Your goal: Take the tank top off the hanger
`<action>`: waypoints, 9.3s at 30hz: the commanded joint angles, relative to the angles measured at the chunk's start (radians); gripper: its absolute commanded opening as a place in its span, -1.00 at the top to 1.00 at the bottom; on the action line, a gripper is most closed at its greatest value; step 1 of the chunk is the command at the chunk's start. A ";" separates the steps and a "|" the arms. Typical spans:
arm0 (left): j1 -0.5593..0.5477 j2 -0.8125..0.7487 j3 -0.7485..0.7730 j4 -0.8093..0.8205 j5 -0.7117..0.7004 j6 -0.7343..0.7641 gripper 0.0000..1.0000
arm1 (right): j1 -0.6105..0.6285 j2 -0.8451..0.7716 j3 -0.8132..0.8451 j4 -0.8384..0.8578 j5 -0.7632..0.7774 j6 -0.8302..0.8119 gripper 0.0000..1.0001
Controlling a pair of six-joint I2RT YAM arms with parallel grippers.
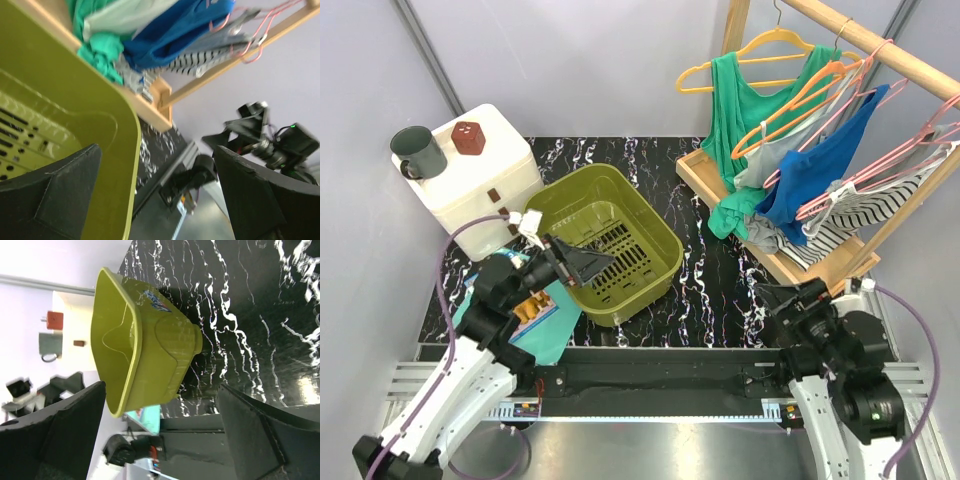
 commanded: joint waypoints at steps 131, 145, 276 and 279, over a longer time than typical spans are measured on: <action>-0.079 0.163 0.247 -0.075 0.433 0.110 -0.66 | -0.019 0.462 0.845 -0.514 0.358 -0.533 1.00; -0.440 0.374 0.262 0.179 0.222 0.068 -0.62 | -0.019 0.304 1.056 -0.642 0.339 -0.576 1.00; -0.627 0.608 0.822 -0.004 -0.088 0.278 -0.75 | -0.008 0.269 0.340 0.544 -0.444 -0.294 1.00; -0.627 0.594 0.846 -0.001 -0.151 0.332 -0.75 | -0.008 0.271 0.323 0.550 -0.445 -0.292 1.00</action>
